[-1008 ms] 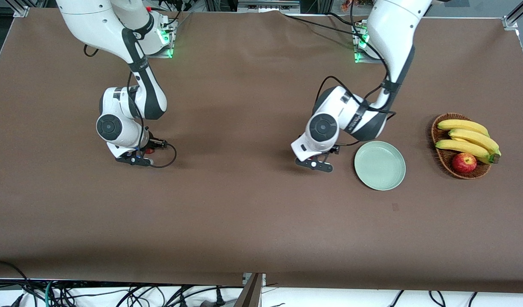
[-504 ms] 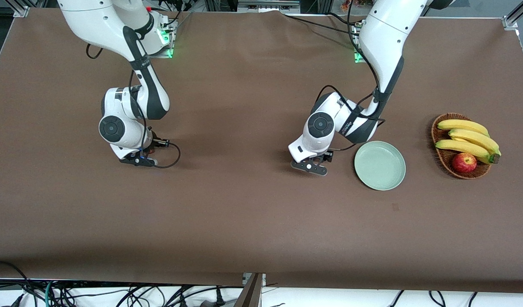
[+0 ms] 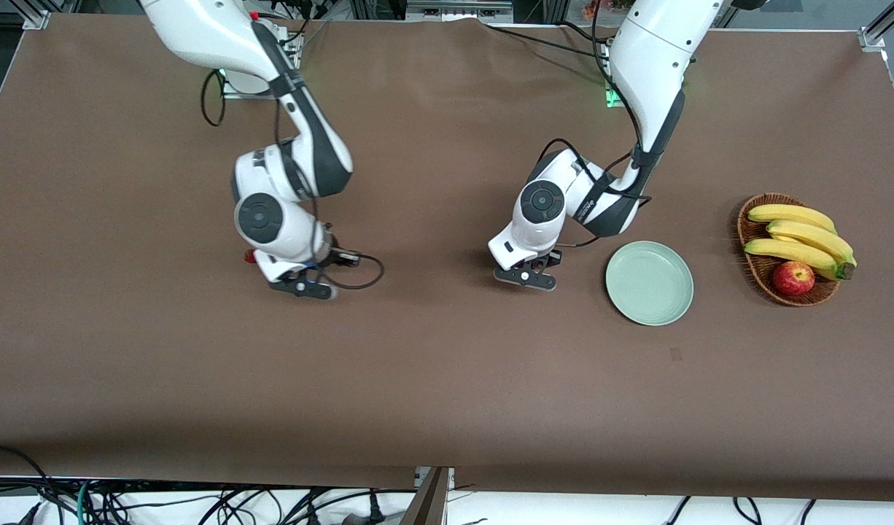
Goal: Collect all strawberries into plate
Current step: 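Place the strawberry on the plate while the right gripper sets another midway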
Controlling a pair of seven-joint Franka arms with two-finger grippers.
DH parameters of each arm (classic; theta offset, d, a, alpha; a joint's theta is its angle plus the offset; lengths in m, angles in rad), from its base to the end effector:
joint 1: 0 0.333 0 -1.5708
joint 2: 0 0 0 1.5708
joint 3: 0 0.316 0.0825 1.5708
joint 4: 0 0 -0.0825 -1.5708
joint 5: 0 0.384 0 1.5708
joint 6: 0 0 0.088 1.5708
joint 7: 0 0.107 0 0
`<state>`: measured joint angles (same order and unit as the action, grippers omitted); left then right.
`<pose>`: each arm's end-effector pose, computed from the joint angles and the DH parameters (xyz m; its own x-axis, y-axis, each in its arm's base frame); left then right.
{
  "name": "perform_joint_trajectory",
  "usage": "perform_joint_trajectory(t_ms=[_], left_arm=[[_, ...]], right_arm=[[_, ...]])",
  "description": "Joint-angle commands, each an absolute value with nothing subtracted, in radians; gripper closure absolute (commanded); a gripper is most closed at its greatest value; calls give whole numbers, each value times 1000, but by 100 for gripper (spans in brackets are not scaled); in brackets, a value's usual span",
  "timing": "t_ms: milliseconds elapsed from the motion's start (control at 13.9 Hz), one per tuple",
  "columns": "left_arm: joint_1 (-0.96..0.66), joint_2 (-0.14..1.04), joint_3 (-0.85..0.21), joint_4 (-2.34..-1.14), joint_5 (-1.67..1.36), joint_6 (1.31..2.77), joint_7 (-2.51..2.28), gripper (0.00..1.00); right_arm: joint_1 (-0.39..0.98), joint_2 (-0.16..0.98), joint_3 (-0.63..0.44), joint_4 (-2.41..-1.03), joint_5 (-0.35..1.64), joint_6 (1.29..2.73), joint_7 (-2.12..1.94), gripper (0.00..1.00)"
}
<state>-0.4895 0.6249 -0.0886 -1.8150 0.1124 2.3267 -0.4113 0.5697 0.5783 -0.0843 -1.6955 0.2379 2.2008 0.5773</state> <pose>0.5374 -0.3446 0.1861 0.9691 -0.2286 -0.0922 -0.2349 -0.9700 -0.0632 0.5850 0.3241 0.2556 0.9660 -0.2181 -0.1387 -0.2293 -0.9708 -0.0709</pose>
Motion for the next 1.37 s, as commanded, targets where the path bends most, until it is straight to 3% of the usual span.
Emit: perform_joint_trajectory(t_ms=[0, 288, 432, 504, 648, 792, 1008, 1153, 1225, 1297], left_arm=[[-425, 520, -83, -1836, 135, 2196, -283, 100], [-315, 445, -81, -1835, 135, 2071, -37, 100], [-240, 422, -81, -1822, 135, 2036, 96, 100], [-203, 419, -83, -1818, 135, 2019, 166, 100], [-154, 419, -83, -1810, 135, 2011, 271, 100], [-106, 428, -81, -1815, 135, 2016, 355, 100], [-69, 477, -86, -1822, 123, 2023, 399, 99], [-57, 515, -86, -1822, 120, 2036, 399, 62], [-52, 538, -89, -1822, 109, 2042, 399, 22], [-54, 540, -89, -1818, 69, 2046, 399, 0]], right_arm=[[566, 699, -2, -1513, 250, 2183, 704, 63], [682, 872, 40, -1309, 249, 2331, 975, 62], [759, 931, 40, -1287, 247, 2507, 1130, 48], [782, 933, 38, -1292, 247, 2558, 1169, 34], [784, 919, 38, -1292, 248, 2559, 1181, 16], [776, 899, 26, -1295, 242, 2498, 1164, 15], [712, 810, -18, -1295, 233, 2247, 1016, 12], [695, 734, -105, -1302, 233, 2041, 832, 12], [695, 692, -161, -1330, 232, 1951, 737, 12], [695, 652, -210, -1380, 232, 1916, 628, 12]])
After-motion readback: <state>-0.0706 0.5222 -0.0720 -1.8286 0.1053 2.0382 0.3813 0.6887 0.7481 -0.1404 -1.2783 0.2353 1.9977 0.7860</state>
